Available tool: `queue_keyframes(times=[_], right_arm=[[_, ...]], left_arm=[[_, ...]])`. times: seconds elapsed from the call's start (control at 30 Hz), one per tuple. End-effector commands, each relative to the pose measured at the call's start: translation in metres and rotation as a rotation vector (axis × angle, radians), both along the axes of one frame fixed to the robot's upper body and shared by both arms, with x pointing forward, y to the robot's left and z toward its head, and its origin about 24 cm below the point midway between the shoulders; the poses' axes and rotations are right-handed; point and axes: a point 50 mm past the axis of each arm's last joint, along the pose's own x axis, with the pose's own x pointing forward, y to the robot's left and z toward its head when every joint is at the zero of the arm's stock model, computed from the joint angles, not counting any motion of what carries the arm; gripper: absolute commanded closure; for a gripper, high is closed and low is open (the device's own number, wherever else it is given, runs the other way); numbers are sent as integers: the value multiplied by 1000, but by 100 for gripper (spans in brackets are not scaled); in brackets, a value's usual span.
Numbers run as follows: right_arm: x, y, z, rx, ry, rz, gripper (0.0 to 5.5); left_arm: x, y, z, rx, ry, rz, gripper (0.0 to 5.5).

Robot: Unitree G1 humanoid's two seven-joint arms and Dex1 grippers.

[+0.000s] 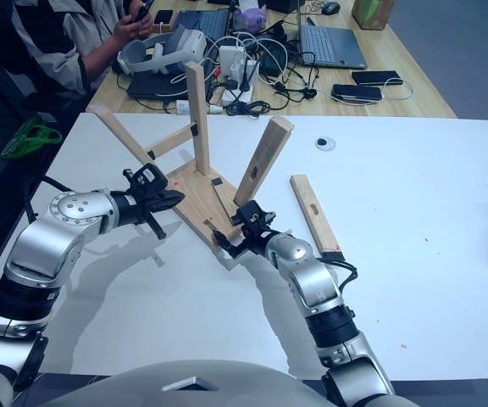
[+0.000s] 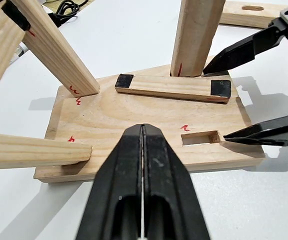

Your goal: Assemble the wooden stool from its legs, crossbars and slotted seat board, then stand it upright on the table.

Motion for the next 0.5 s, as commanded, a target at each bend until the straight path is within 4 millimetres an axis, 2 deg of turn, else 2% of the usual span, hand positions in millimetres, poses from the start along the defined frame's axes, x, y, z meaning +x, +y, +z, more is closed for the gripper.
queue_keyframes(times=[0.03,0.23,0.37,0.5], right_arm=[[1,-5,-9,-13,34,-31,66],[12,0,-4,50,16,-39,162],[11,-7,-2,14,-12,-18,225],[14,-14,0,-26,-40,-12,292]], left_arm=[[2,1,3,7,-13,6,550],[10,2,0,-102,-38,157,550],[18,7,0,-157,-67,287,550],[20,8,0,-164,-74,315,550]])
